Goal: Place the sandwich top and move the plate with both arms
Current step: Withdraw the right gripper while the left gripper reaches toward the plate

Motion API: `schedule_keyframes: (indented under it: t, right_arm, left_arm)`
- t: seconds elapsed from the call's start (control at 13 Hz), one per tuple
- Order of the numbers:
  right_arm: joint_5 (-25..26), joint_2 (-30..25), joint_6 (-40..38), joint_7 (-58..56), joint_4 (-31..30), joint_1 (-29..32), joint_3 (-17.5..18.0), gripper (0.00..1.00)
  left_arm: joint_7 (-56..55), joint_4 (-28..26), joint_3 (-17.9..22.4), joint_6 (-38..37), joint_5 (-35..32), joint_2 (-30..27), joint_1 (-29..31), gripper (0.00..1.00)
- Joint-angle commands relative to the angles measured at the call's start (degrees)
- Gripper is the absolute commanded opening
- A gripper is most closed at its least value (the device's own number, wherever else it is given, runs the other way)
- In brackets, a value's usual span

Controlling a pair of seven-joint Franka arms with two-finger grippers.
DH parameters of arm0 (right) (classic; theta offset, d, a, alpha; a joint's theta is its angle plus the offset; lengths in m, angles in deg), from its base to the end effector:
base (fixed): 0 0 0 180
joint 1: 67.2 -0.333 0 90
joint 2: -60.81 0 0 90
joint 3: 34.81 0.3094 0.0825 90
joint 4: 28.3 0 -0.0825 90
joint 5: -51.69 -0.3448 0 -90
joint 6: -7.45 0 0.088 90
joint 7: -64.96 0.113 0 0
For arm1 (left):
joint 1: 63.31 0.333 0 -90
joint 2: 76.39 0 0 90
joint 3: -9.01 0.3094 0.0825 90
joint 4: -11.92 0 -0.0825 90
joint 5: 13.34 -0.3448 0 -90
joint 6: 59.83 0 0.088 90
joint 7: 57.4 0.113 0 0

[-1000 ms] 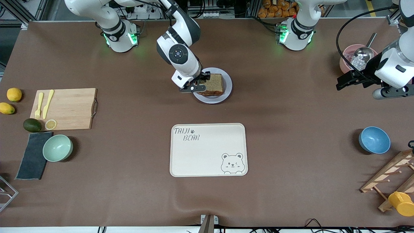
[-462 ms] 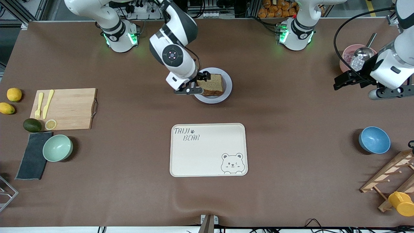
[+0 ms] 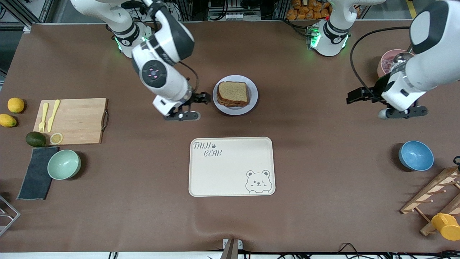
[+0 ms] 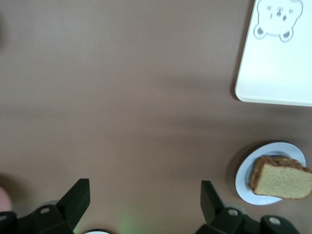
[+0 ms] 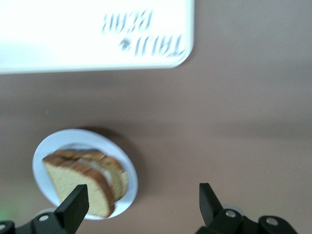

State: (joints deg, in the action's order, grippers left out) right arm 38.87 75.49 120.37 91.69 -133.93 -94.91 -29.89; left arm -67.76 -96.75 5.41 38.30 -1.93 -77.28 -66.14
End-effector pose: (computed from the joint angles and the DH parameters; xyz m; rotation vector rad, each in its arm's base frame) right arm 0.4741 0.3187 0.3876 -2.9940 -0.0012 0.3333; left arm 0.4943 -0.0756 0.4926 2.9563 0.1681 -0.2892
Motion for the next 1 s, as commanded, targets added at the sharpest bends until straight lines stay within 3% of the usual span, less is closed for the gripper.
schedule_keyframes:
  t: [0.0, 0.31, 0.54, 0.77, 0.92]
  right_arm:
    - [2.45, -2.11, -1.64, -5.79, -0.46, 7.99, 0.97, 1.00]
    - [2.81, -3.96, -2.87, -13.70, -0.46, 18.89, 0.97, 1.00]
    - [5.35, -6.67, -5.24, -20.64, -0.46, 26.89, 0.97, 1.00]
    - [6.58, -10.45, -7.52, -25.04, -0.55, 29.90, -0.60, 1.00]
    - [6.59, -13.70, -10.85, -27.86, -0.55, 29.91, -3.50, 1.00]
  left_arm:
    - [-0.72, -4.96, -0.79, 1.89, 6.83, -0.78, 0.11, 1.00]
    - [0.59, -10.59, -3.69, 4.17, 12.83, -0.17, -0.24, 1.00]
    - [9.79, -16.73, -3.78, 7.50, 22.05, 0.36, -0.24, 1.00]
    - [19.99, -19.99, -3.78, 10.58, 24.96, 1.50, -0.24, 1.00]
    - [29.90, -22.54, -3.78, 11.72, 31.69, 2.99, 0.02, 1.00]
